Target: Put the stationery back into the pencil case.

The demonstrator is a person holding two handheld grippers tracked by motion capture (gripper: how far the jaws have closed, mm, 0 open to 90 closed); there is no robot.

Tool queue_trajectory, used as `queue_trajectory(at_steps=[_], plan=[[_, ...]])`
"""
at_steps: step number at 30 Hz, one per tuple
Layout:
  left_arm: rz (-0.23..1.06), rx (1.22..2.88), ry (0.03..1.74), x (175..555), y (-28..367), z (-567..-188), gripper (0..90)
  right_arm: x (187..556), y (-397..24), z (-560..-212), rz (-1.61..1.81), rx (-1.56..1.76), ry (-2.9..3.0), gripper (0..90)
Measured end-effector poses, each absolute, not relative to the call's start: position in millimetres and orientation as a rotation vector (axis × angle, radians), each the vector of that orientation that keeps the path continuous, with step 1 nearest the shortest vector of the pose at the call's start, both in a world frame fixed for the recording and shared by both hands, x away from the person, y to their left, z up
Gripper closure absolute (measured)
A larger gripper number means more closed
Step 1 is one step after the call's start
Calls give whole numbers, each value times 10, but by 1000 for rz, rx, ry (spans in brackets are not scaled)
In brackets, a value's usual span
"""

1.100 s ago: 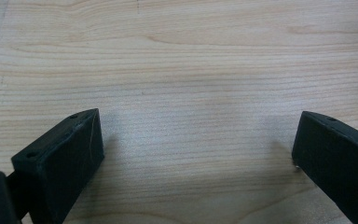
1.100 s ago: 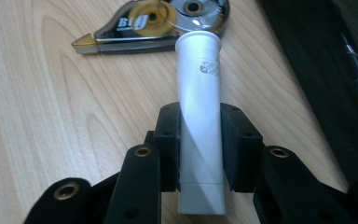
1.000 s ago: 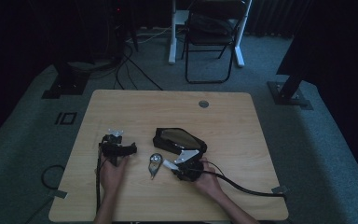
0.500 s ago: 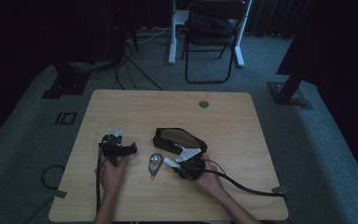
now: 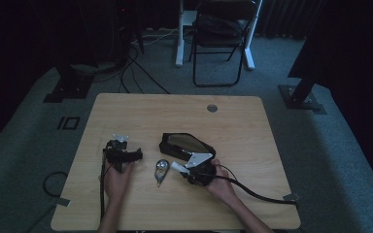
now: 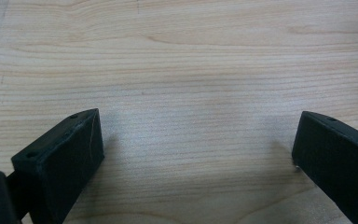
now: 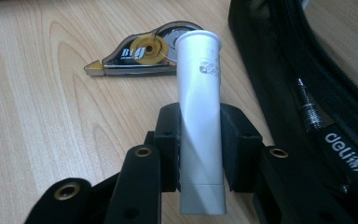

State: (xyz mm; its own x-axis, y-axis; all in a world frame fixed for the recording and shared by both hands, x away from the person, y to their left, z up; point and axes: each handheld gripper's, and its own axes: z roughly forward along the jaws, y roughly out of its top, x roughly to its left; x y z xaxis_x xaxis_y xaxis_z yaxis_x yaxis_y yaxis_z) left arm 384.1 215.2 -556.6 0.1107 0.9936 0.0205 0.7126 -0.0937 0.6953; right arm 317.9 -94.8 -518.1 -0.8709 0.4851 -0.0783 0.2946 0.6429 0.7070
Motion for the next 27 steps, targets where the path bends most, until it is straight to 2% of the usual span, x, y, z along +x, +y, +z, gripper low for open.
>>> queue_trajectory(at_steps=[27], plan=[[692, 1865, 1655, 3841, 2151, -5566, 22, 3114, -1019, -4999, 1092, 590, 2572, 706]])
